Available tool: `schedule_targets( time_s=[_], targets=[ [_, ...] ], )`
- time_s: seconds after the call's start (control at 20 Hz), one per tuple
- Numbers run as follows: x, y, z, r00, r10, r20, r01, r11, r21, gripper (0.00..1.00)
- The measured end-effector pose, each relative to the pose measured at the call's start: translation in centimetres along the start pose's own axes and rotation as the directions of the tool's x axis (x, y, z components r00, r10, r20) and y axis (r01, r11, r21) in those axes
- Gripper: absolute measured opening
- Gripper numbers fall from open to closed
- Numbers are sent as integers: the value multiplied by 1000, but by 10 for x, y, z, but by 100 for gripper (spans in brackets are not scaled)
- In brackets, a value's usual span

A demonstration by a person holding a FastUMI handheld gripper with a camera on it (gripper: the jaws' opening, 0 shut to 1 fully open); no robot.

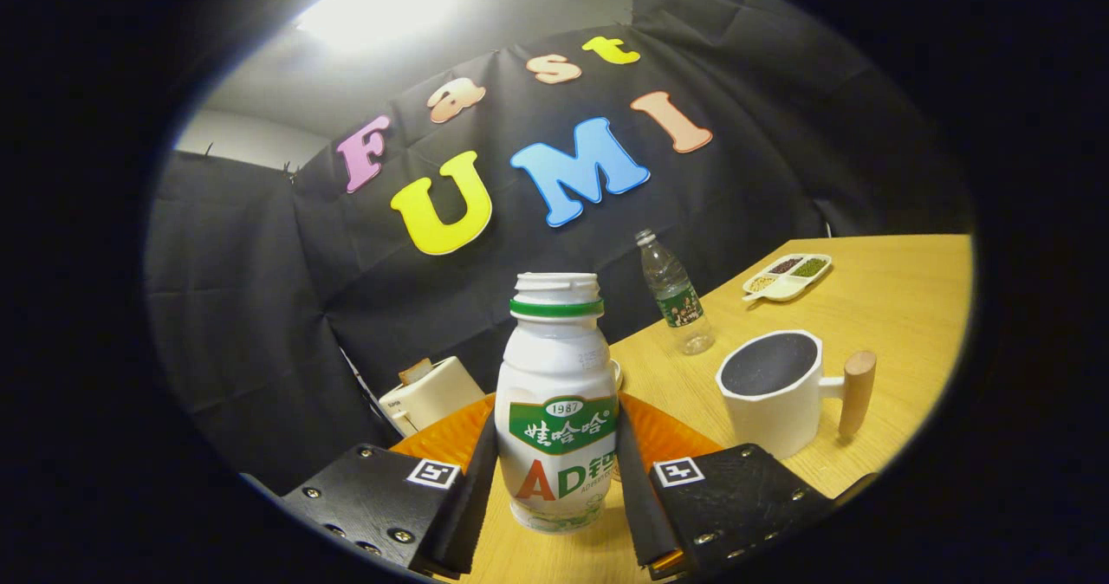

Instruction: Take the bottle from table, then pour the juice into the cup, finally place the bottle on the coaster

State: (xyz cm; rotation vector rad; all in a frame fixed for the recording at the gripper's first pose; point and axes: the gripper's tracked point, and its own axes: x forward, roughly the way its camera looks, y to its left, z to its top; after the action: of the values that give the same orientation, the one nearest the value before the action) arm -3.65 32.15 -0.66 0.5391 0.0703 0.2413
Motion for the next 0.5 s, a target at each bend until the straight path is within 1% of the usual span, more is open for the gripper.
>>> schedule_targets(
  time_s=[0.15, 0.25, 0.5],
  targets=[
    [-1, -4, 3, 1000, 16, 17, -17, 996, 93, 66],
    [-1, -7, 4, 1000, 16, 24, -19, 991, 129, 66],
    [5, -8, 2, 1000, 8, 7, -8, 993, 116, 66]
  ],
)
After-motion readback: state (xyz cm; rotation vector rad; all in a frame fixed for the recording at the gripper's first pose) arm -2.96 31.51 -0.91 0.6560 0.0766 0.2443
